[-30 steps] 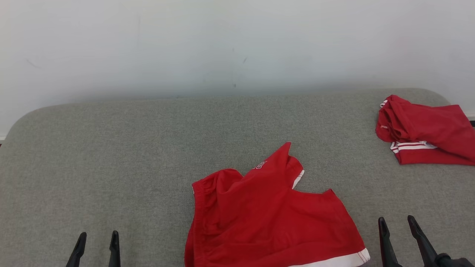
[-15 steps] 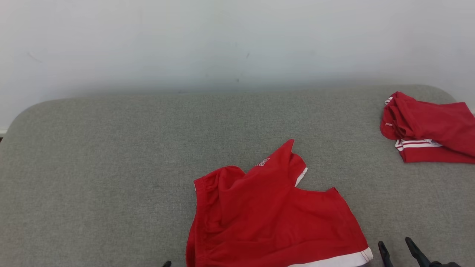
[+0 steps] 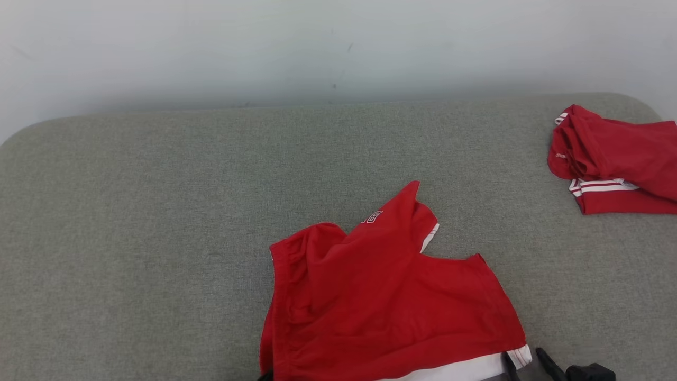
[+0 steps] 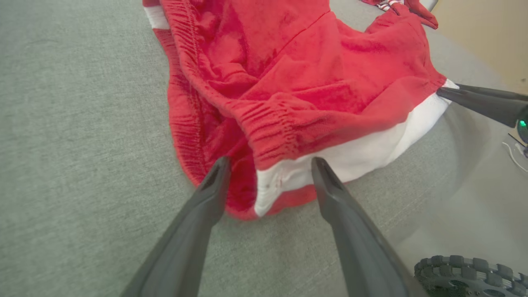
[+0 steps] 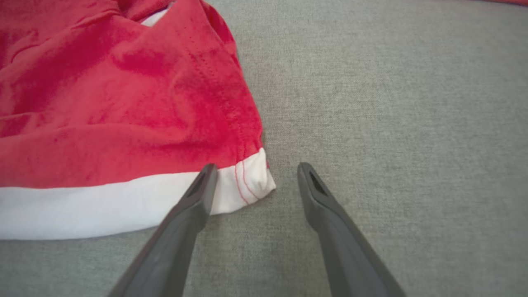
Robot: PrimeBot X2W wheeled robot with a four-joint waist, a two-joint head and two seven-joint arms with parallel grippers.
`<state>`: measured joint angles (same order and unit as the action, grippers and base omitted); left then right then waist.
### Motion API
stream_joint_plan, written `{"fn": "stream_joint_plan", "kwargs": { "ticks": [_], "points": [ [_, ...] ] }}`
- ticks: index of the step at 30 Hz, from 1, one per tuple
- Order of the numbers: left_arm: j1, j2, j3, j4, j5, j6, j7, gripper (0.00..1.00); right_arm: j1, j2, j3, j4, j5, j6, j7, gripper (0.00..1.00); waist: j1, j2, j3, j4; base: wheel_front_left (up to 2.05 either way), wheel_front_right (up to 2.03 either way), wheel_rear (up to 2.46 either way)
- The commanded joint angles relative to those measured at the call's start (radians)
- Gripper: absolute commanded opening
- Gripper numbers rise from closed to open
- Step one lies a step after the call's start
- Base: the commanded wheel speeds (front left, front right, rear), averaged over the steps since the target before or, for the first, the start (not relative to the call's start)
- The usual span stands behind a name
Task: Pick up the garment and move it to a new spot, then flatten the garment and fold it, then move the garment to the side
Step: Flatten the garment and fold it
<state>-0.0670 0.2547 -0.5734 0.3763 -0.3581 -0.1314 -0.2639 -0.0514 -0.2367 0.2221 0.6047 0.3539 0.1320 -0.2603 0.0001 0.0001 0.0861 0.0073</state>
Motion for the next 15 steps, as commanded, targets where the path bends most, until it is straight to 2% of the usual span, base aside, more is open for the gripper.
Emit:
{"fn": "stream_joint_plan", "kwargs": {
  "ticks": [1,2,3,4,5,6,9,15],
  "points": [
    [-0.014,0.000,-0.001,0.006,-0.007,0.002,0.000,1.00,-0.013,0.010,0.012,0.020,0.005,-0.002,-0.005,1.00,-0.0001,-0.0001,0.006,-0.001,0.00,0.00,0.00],
    [-0.018,-0.004,0.002,0.003,-0.012,0.002,0.000,1.00,-0.020,0.016,0.018,0.033,0.011,-0.002,-0.002,1.00,-0.0001,-0.0001,0.007,-0.001,0.00,0.00,0.00],
    [-0.021,-0.004,0.003,0.003,-0.013,0.002,0.000,0.86,-0.027,0.022,0.023,0.045,0.019,-0.002,-0.002,0.99,-0.0001,-0.0001,0.008,-0.002,0.00,0.00,0.00],
    [-0.024,-0.005,0.000,0.001,-0.016,0.002,0.000,0.44,-0.033,0.028,0.030,0.052,0.027,-0.002,-0.002,0.45,-0.0001,-0.0001,0.008,-0.003,0.00,0.00,0.00],
    [-0.025,-0.007,-0.005,-0.003,-0.018,0.002,0.000,0.00,-0.038,0.034,0.034,0.057,0.037,-0.002,-0.002,0.20,-0.0001,-0.0001,0.008,-0.003,0.00,0.00,0.00],
    [-0.025,-0.007,-0.009,-0.006,-0.018,0.002,0.000,0.00,-0.041,0.041,0.039,0.063,0.050,-0.002,-0.002,0.00,-0.0001,-0.0001,0.008,-0.004,0.00,0.00,0.00],
    [-0.019,-0.007,-0.016,-0.026,-0.017,0.002,0.000,0.00,-0.051,0.041,0.044,0.067,0.066,-0.002,-0.002,0.00,-0.0001,-0.0001,0.006,-0.002,0.00,0.00,0.00],
    [0.009,-0.006,0.027,-0.122,-0.024,0.002,0.000,0.00,-0.028,0.036,0.012,-0.045,0.111,-0.002,-0.003,0.00,-0.0001,-0.0001,0.007,0.002,0.00,0.00,0.00]
  ]
}}
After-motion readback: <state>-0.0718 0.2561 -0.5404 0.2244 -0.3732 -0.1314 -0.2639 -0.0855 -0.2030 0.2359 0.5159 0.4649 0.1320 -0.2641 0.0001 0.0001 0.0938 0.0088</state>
